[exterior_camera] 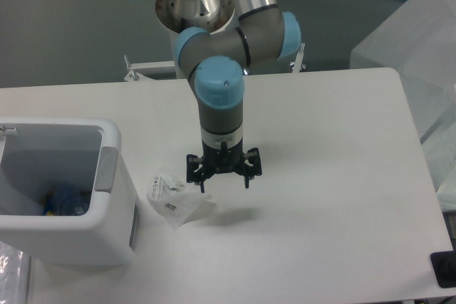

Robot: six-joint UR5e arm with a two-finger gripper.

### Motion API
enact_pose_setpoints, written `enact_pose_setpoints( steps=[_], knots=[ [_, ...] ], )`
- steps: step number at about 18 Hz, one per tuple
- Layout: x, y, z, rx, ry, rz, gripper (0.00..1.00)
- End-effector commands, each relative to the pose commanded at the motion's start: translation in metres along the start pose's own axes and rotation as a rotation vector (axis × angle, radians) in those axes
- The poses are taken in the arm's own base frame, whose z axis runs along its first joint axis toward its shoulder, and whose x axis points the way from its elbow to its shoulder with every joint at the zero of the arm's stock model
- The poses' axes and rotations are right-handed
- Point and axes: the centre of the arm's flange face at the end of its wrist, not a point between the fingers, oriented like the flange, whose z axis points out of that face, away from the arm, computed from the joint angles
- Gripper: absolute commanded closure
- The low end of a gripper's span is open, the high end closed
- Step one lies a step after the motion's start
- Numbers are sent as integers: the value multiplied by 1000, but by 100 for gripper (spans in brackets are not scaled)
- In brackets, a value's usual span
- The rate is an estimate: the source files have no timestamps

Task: Place the trash in the trash can
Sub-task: 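Move the gripper over the crumpled white wrapper and lower, then close the gripper on the white wrapper and lift it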

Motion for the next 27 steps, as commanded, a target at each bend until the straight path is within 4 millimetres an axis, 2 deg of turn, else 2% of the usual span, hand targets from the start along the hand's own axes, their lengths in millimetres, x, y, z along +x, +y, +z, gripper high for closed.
enact_pose_setpoints(
  steps=[4, 9, 11, 12, 14, 17, 19, 25, 27],
  knots=[
    [3, 2, 16, -26, -7, -88, 0],
    [18, 1, 37, -53, -38, -141, 0],
    [26, 1, 37, -51, -42, -157, 1],
    [27, 0, 39, -53, -42, -160, 3],
    [28, 4, 44, -65, -44, -157, 14],
    [46, 9, 47, -76, -29, -129, 31],
    [45, 14, 54, -95, -31, -130, 34],
    [46, 15, 53, -97, -31, -129, 34],
    [46, 15, 53, -97, -29, -129, 38]
  ],
)
